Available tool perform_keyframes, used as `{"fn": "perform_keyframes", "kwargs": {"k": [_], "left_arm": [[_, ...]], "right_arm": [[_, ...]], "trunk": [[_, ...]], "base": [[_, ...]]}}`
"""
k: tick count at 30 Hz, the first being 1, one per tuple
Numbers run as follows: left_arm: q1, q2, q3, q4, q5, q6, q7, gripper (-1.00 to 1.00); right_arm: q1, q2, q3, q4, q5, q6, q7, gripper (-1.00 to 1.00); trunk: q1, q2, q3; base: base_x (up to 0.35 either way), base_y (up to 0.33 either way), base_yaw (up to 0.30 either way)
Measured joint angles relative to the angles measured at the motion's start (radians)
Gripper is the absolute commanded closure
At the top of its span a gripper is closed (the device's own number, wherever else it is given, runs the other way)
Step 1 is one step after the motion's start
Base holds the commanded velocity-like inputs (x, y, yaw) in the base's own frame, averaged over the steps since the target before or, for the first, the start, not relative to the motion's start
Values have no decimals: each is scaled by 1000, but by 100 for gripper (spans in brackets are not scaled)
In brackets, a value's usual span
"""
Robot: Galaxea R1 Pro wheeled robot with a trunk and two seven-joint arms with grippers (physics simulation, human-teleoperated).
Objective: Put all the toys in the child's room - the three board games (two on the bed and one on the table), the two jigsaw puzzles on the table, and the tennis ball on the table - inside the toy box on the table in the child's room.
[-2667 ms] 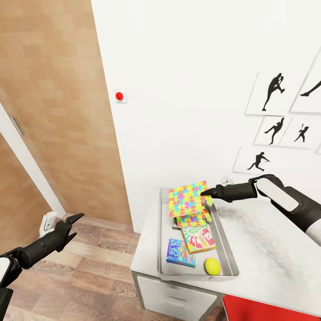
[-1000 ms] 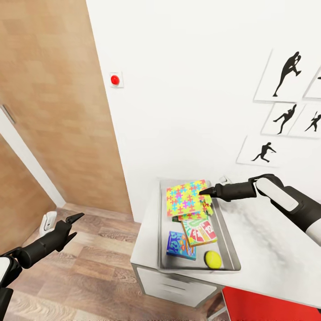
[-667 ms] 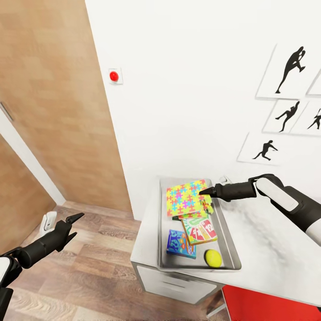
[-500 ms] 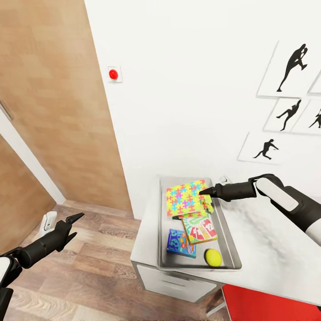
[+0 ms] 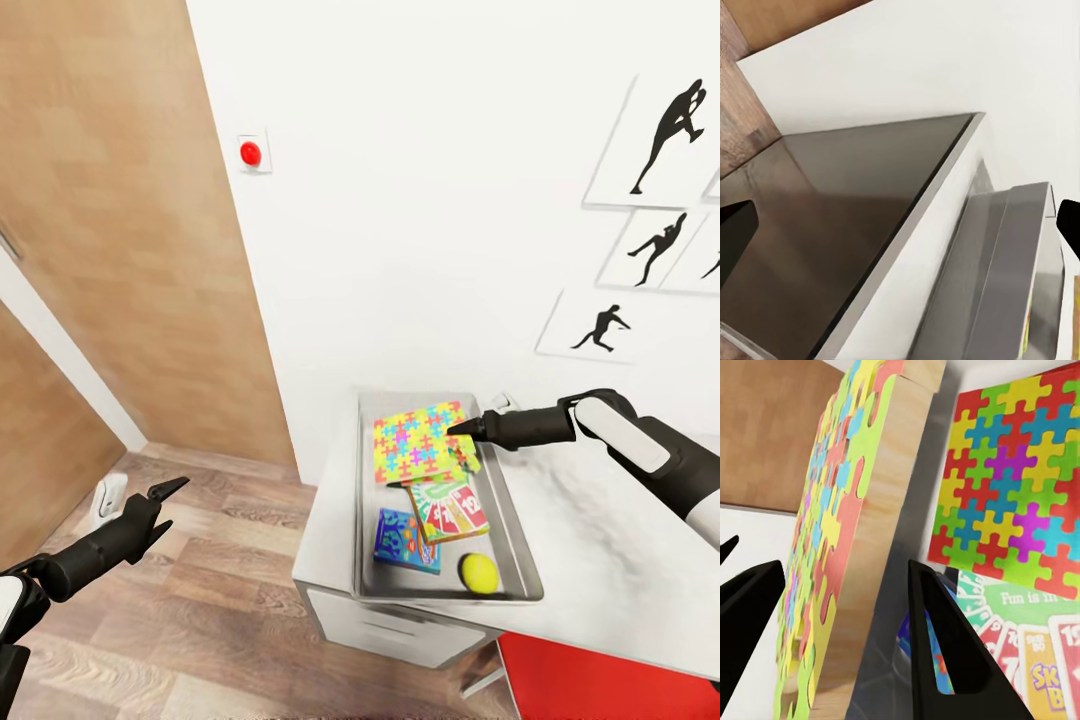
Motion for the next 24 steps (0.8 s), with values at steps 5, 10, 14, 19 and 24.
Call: {"fn": "perform_keyframes", "kwargs": {"k": [5, 10, 14, 19, 24], "left_arm": [[0, 0, 0, 0, 0, 0, 0, -100], [0, 0, 0, 0, 1, 0, 0, -100], [0, 0, -1, 0, 1, 0, 0, -100], [-1, 0, -1, 0, 1, 0, 0, -100], [-1, 0, -1, 0, 1, 0, 0, -100]], "right_arm": [[-4, 0, -1, 1, 1, 0, 0, 100], [-9, 0, -2, 2, 2, 0, 0, 100], [-13, 0, -2, 1, 2, 0, 0, 100], [-18, 1, -2, -1, 2, 0, 0, 100], [-23, 1, -2, -1, 2, 0, 0, 100]], "trunk": [[0, 0, -8], [0, 0, -16], [0, 0, -23], [0, 0, -31], [0, 0, -39]], "base": [[0, 0, 0], [0, 0, 0], [0, 0, 0], [0, 0, 0], [0, 0, 0]]}}
